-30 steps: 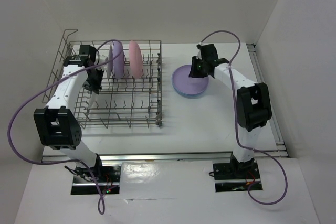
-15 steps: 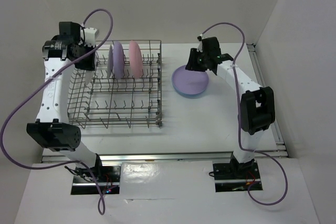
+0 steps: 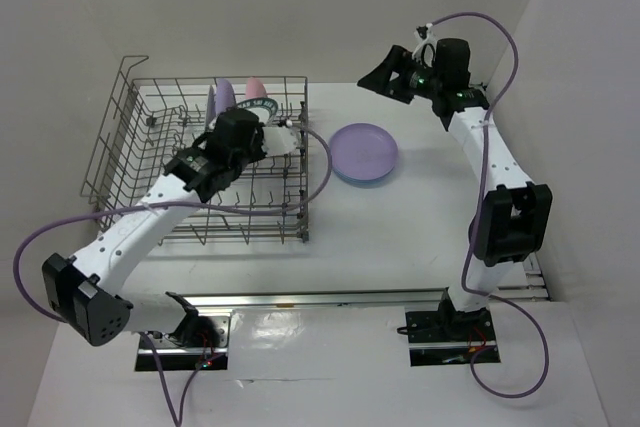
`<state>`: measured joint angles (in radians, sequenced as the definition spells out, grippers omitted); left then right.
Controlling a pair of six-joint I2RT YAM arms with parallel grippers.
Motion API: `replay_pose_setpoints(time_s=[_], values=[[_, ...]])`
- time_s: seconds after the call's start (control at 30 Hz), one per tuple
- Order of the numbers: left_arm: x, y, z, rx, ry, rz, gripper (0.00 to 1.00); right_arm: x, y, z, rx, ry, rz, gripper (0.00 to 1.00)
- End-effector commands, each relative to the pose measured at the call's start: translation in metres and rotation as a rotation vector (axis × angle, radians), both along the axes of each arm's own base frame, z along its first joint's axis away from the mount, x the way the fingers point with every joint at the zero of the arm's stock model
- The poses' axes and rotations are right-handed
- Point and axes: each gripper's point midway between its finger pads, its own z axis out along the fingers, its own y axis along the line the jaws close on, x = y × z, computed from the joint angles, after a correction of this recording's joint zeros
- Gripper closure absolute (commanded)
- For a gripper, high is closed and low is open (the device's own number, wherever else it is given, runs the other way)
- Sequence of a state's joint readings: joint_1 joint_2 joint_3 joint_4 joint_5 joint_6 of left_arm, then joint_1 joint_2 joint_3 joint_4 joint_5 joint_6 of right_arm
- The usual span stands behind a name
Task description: Unload the plates from the dish rack
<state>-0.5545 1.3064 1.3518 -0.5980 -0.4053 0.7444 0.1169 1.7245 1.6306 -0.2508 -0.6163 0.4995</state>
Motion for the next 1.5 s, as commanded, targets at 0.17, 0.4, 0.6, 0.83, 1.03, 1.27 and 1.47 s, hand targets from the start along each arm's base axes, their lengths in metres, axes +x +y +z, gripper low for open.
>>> replay_pose_setpoints(time_s=[0.17,0.4,0.6,0.83,1.03,1.27,1.47], values=[[0.012,-0.058,0.062,0.37,-0.587,-0.195,1.0,-0.051,0.079,0.026,0.169,-0.031,0.396,0.17],[0.003,-0.107,0.049,0.342,-0.572,-0.293,1.0,-0.063,0.106,0.008,0.162,0.007,0.434,0.15],[-0.001,-0.118,0.048,0.341,-0.575,-0.302,1.0,-0.059,0.102,-0.014,0.141,0.074,0.375,0.21],[-0.004,-0.118,0.041,0.35,-0.557,-0.297,1.0,-0.075,0.117,-0.022,0.187,0.096,0.477,0.91],[-0.005,-0.118,0.03,0.333,-0.478,-0.275,0.83,-0.075,0.109,-0.023,0.176,0.112,0.428,1.0],[-0.014,-0.104,0.027,0.059,-0.139,-0.173,0.0,-0.048,0.02,-0.022,0.161,0.135,0.102,1.0],[-0.018,-0.06,0.01,-0.276,0.137,0.005,0.0,-0.064,-0.053,-0.055,-0.072,0.184,-0.134,1.0]])
